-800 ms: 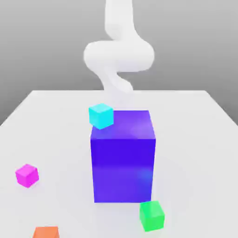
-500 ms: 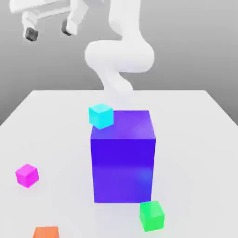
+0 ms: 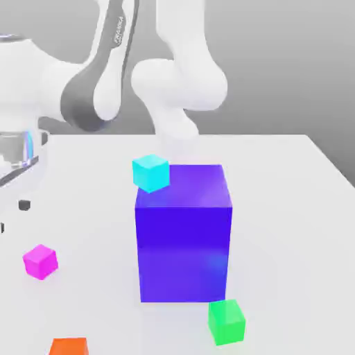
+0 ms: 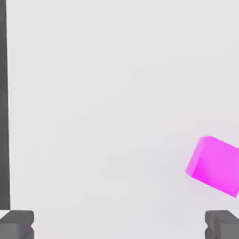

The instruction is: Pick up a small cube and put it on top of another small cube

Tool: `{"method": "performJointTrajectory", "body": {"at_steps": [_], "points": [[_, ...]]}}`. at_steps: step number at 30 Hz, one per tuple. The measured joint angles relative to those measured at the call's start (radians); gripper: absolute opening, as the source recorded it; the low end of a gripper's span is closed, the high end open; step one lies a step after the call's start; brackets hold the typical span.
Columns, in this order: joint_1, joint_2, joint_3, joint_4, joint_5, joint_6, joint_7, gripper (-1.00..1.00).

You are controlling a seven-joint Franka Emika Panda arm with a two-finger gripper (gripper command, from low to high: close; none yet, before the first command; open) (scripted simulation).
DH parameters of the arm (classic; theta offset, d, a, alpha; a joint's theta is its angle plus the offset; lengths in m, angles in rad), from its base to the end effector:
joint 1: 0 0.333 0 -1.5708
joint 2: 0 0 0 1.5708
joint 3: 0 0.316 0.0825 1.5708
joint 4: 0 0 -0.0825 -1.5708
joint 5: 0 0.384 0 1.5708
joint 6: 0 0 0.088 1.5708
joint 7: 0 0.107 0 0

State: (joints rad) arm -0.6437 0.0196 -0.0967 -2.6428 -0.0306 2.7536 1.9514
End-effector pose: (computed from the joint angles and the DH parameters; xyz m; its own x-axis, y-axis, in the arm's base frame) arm 0.3228 -0.2935 0.2461 -0.8875 -0.4604 -0.0189 -0.4571 0.8848 -0.0903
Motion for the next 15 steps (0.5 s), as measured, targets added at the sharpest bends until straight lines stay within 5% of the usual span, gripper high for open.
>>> {"method": "performJointTrajectory", "body": {"at_steps": [9, 10, 15], "points": [[-0.079, 0.307, 0.045, -0.005, 0.131, 0.220, 0.051, 0.00], [-0.084, 0.327, 0.051, -0.001, 0.133, 0.236, 0.049, -1.00], [-0.084, 0.327, 0.051, -0.001, 0.133, 0.238, 0.050, -1.00]]}}
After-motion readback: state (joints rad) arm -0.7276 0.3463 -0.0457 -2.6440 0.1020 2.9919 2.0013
